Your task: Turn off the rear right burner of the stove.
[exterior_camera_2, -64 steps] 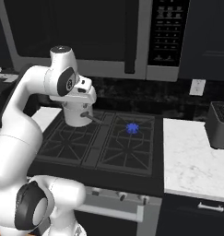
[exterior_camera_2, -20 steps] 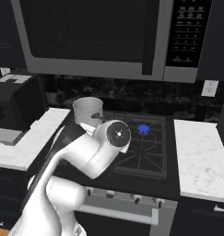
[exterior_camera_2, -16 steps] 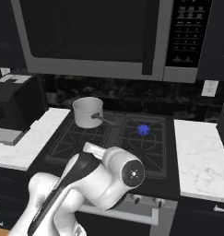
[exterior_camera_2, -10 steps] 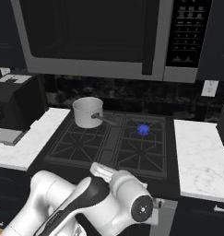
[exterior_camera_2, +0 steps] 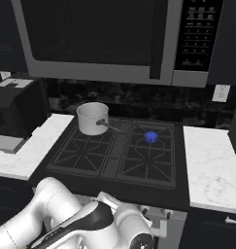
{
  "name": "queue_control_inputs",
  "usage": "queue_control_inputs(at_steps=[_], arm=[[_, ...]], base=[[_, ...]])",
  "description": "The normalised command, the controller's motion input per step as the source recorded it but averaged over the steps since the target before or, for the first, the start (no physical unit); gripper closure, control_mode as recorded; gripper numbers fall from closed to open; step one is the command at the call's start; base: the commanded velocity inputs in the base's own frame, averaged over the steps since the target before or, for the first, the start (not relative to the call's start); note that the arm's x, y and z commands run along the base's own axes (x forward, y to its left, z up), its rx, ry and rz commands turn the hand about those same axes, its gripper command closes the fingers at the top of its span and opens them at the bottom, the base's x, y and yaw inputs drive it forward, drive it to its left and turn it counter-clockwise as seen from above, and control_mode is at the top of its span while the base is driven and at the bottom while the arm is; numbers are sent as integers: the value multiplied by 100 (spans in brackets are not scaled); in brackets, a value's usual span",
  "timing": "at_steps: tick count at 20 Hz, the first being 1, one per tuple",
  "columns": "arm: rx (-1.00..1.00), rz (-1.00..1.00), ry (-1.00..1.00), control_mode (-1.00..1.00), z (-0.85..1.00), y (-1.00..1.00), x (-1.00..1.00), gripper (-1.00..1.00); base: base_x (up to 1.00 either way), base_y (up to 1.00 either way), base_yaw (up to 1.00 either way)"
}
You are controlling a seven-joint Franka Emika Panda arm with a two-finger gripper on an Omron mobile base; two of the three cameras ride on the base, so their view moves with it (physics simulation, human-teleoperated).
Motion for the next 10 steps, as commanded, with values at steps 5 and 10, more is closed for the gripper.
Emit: queue_control_inputs(at_steps=[5,10], arm=[[8,-8,18,-100,-58,0,-17,-100],[11,-7,9,-100,-39,-9,-11,-100]], base=[[0,0,0],[0,0,0]])
